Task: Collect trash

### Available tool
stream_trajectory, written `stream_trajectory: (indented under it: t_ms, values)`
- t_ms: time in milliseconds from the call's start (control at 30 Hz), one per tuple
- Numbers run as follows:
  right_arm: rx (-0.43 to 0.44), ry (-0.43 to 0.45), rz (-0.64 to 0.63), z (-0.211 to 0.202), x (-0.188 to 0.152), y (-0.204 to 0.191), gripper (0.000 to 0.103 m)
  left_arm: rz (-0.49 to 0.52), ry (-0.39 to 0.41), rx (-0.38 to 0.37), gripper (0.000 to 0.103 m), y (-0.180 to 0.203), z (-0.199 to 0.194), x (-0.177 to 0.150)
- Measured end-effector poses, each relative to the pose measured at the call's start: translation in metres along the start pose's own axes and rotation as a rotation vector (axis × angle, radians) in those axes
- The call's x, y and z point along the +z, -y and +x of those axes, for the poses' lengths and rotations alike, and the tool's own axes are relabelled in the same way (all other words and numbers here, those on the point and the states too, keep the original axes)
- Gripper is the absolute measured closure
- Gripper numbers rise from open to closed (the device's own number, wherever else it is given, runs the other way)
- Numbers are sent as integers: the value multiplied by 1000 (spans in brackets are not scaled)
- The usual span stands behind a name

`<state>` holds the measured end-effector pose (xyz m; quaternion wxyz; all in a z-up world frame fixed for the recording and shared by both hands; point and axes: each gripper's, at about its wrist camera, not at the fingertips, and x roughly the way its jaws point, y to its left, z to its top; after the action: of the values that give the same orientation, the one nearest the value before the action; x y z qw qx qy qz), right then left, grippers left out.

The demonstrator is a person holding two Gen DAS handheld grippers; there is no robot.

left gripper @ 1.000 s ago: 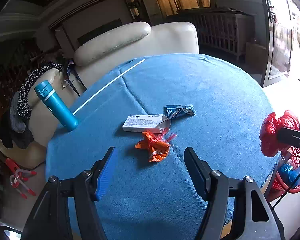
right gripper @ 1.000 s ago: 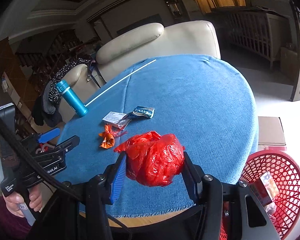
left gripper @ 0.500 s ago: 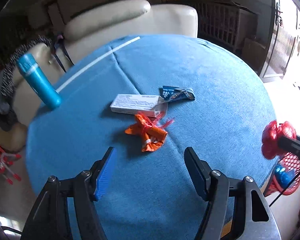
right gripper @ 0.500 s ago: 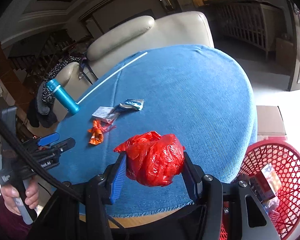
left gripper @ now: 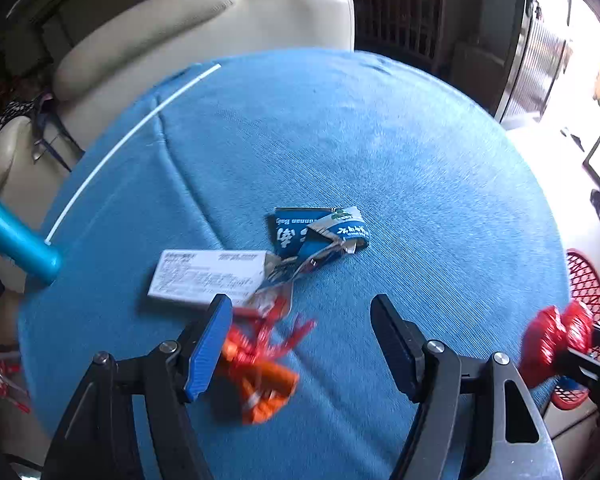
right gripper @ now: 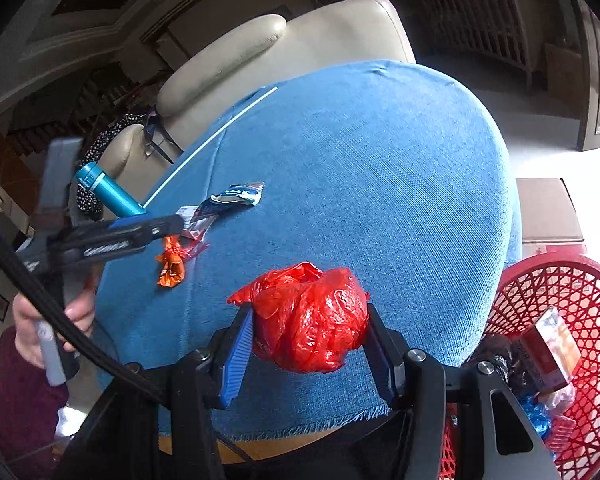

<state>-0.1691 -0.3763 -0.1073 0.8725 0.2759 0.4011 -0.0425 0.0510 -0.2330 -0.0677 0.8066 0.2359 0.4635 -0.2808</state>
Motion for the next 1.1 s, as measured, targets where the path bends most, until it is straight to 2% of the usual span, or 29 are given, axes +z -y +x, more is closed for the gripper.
stream_trajectory:
  t_ms: [267, 333, 367, 400, 433, 533, 667, 833, 1100]
  values:
    - [18, -7, 28, 4, 4, 8, 47, 103, -14, 33, 32, 13, 30, 18]
    - [21, -5, 26, 3, 5, 9, 47, 103, -19, 18, 49, 11, 34, 20]
    - [21, -5, 26, 3, 5, 9, 47, 102, -32, 6, 66, 11, 37, 21]
    - [22, -5, 26, 4, 6, 8, 47, 99, -48, -8, 79, 9, 39, 21]
    - [23, -6, 26, 5, 7, 8, 47, 95, -54, -23, 82, 8, 41, 21]
    - [25, -10, 27, 4, 6, 8, 47, 82, -30, -46, 82, 5, 40, 20]
    - [17, -5, 16, 2, 5, 7, 47, 35, 13, -113, 83, -2, 30, 16]
    - [16, 9, 10, -4, 5, 3, 47, 0, 56, -130, 83, -6, 10, 7]
    - [19, 50, -19, -18, 6, -10, 47, -18, 114, -6, 83, 8, -33, -17]
